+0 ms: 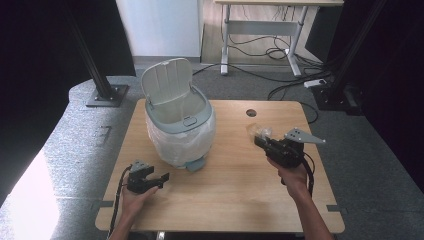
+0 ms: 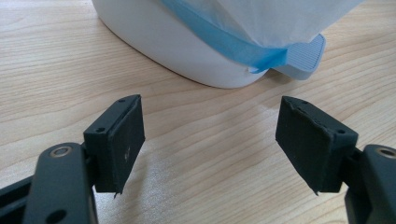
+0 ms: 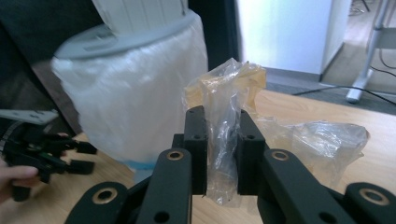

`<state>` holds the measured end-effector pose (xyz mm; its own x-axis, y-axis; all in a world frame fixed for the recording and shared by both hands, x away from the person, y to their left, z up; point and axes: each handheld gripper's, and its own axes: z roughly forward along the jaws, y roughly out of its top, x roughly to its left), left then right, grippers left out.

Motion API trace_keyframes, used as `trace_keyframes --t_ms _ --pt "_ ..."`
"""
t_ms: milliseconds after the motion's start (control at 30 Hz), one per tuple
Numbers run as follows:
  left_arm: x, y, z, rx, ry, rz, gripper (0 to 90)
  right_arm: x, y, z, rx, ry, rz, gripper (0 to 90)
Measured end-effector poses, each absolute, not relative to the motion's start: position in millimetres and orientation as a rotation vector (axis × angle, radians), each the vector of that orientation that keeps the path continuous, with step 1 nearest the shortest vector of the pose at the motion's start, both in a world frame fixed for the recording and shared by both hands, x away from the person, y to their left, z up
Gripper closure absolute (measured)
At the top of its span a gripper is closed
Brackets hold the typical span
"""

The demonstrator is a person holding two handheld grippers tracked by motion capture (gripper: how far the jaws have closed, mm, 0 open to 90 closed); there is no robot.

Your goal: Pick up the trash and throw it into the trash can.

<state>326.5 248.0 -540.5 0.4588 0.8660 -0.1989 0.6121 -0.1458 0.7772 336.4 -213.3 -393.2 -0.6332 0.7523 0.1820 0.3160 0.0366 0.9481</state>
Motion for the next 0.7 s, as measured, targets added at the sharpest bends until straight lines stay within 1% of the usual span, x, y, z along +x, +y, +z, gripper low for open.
trace_keyframes --t_ms 200,700 --pt "326.7 247.8 -541.0 1.859 1.247 0.375 23.8 337.2 -201.2 -371.3 1.026 1.947 1.640 78.7" --pt "327.2 249.1 -541.4 1.857 1.251 0.370 23.9 345.5 -176.7 -335.8 0.954 1.957 1.636 78.6"
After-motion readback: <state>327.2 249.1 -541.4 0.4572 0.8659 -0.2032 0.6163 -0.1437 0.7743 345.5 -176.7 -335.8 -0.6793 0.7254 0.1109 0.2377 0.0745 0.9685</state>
